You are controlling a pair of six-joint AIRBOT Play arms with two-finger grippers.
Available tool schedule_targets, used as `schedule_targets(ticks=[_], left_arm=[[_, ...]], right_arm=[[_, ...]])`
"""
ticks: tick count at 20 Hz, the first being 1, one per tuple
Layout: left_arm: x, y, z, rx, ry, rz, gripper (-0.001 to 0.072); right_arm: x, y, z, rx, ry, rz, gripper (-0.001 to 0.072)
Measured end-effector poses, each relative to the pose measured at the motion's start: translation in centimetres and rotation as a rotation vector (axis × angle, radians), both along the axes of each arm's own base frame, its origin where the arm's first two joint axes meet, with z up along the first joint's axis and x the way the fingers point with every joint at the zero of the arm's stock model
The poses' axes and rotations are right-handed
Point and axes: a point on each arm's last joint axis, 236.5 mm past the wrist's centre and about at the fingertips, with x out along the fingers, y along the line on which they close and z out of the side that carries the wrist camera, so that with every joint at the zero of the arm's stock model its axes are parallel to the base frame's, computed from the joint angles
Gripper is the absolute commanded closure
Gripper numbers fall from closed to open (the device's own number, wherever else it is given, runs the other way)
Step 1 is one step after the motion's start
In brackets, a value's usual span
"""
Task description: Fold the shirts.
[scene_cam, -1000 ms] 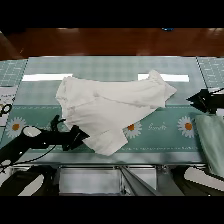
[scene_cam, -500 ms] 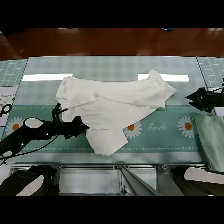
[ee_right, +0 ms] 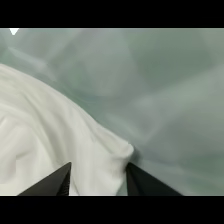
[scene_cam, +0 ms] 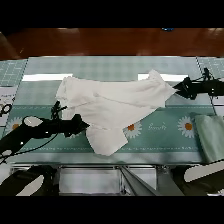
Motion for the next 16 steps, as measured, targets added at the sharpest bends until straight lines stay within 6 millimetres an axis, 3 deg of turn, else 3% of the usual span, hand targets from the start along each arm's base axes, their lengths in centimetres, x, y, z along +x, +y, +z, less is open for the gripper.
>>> schedule_targets(ticks=[1,4,9,11,13,16], left_arm=[[0.0,0.0,0.0,0.000,0.000,0.000,0.0685],[0.0,0.0,0.0,0.000,-0.001,0.001,0.0685],[0.6,0.2,0.4,-0.002,-0.015,0.009,0.0685],[2.1,0.9,1.8,-0.010,-0.063,0.023,0.0685],[4.6,2.2,4.8,-0.030,-0.145,0.044,0.0685],[8.8,5.6,11.9,-0.043,-0.330,0.103,0.0685]], right_arm=[[0.6,0.4,-0.3,0.003,0.001,0.009,0.0328],[1.7,2.0,-1.1,0.005,0.006,0.045,0.0684],[1.9,2.4,-0.5,-0.029,-0.004,0.104,0.0685],[2.2,1.7,1.4,-0.051,-0.032,0.118,0.0685],[2.9,0.7,4.9,-0.074,-0.093,0.115,0.0685],[3.4,-2.0,11.2,-0.140,-0.186,0.088,0.0685]])
